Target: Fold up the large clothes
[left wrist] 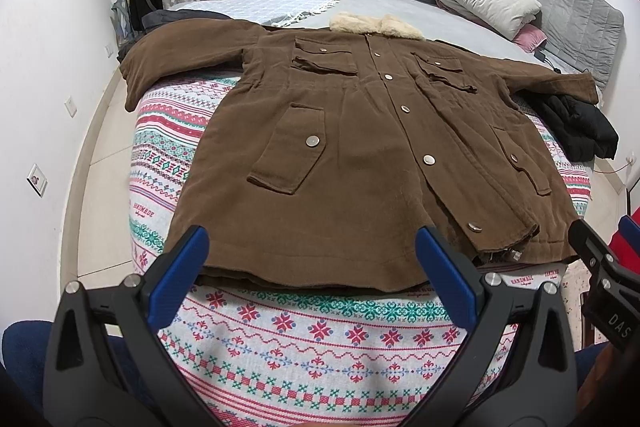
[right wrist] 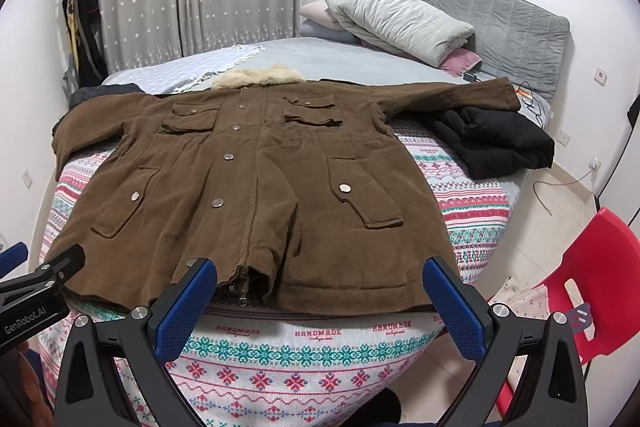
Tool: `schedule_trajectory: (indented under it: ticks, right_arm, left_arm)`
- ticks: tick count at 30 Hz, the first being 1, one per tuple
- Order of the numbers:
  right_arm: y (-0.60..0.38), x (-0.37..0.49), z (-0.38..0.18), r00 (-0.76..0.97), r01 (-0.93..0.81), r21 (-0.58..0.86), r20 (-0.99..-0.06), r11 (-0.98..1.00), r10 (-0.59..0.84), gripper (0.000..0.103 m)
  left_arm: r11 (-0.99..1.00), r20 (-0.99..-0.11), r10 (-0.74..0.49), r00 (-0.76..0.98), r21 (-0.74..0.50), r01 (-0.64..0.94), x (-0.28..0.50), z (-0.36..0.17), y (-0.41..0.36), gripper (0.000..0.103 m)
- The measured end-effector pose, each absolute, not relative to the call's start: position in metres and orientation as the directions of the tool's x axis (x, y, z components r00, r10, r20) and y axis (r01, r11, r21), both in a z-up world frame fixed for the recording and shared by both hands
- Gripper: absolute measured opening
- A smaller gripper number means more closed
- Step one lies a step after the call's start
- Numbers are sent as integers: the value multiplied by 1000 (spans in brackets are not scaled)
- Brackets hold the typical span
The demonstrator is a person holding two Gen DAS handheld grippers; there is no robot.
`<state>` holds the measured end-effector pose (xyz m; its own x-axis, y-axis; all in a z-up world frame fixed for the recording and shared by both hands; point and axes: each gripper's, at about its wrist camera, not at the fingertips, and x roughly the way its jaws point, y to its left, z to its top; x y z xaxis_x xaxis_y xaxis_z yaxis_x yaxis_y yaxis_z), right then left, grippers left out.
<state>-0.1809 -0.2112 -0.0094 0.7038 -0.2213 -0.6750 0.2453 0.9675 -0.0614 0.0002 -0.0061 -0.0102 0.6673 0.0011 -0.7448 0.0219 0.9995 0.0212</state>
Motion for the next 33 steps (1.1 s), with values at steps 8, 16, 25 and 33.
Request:
schedule_trajectory:
  ticks: [8,16,25,33]
  right_arm:
    - [-220,-169,-11,688,274,-69,-683,959,-246,103]
    - [-254,-143,-1,682,288,-18,-698,957,-218,103]
    - [-273,-100,1,658,274,-10,-727,962,-195,103]
    - [-404,-14,29,723,214,571,-638,792,265,103]
  left_arm:
    - [1000,-711,-12,703,-9,9,12,1,2,103]
    - [1000,-686,9,727,-12,-23,40,22,18,103]
    - [997,-753,-54,656,-74,-3,98,30,14,103]
    - [989,-771,-110,627,-150,-11,157,19,27,103]
